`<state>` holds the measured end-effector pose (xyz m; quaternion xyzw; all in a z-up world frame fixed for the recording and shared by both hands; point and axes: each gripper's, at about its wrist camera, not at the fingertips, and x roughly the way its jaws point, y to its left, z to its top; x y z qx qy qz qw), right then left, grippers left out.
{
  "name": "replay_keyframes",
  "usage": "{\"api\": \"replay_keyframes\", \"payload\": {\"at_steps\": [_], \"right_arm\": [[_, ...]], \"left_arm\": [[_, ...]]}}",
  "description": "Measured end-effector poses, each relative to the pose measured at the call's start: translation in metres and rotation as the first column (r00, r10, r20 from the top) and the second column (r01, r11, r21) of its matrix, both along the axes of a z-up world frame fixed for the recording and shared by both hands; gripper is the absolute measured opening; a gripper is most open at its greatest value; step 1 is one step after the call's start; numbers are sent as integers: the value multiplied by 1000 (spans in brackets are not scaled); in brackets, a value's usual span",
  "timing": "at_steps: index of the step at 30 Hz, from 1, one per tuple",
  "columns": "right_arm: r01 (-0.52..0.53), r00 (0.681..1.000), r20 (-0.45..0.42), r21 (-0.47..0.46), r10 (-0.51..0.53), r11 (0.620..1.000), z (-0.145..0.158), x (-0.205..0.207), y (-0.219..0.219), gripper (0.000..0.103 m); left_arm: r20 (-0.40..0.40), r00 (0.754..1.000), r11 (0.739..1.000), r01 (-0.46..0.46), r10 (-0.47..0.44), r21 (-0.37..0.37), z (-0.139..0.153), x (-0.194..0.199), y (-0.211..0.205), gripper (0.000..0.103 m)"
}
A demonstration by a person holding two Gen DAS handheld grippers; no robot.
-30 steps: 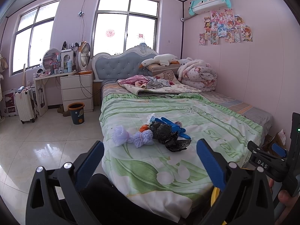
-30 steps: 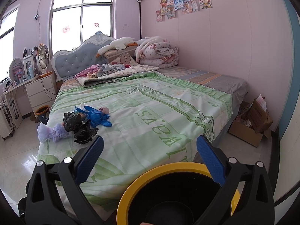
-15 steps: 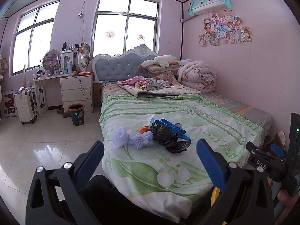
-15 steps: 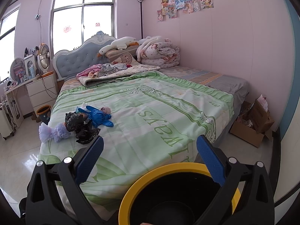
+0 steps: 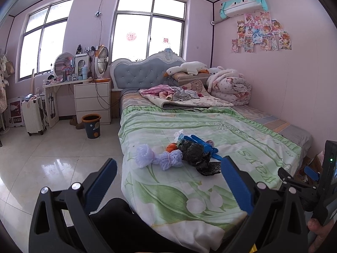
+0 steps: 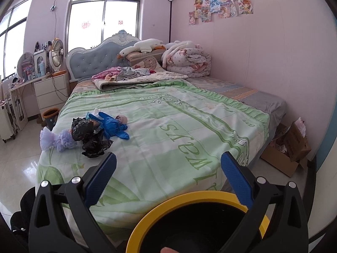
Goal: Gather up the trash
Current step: 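Grasp the black plastic bag with the right tool while the left tool grasps a lavender mesh puff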
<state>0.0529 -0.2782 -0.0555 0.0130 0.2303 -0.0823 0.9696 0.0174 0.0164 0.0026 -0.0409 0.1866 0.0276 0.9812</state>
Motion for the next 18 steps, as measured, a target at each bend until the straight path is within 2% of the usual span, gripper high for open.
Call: {"api": "replay_keyframes", "payload": {"at_steps": [3, 7, 10, 16, 18], "right_arm": [[-68, 997, -21, 97, 70, 993, 0, 14, -7, 95], [-139, 990, -3, 99, 139, 985, 4, 35, -5, 95], [-236, 970, -27, 157, 243, 959, 4, 59, -4, 95], [-331, 932, -91, 169, 350, 928, -6, 106, 9, 95], [-371, 905, -142, 194, 401, 908, -15, 124, 15, 95]], "left_arm": [[-25, 1000, 1000, -7, 8, 30, -8, 14, 6, 95], [-105, 993, 998, 54, -49, 40, -24, 41, 16, 95], [-174, 979, 993, 110, -104, 30, -37, 66, 25, 95], [-245, 957, 987, 159, -156, -6, -66, 112, 43, 95], [-260, 952, 986, 165, -160, -1, -74, 125, 46, 95]]}}
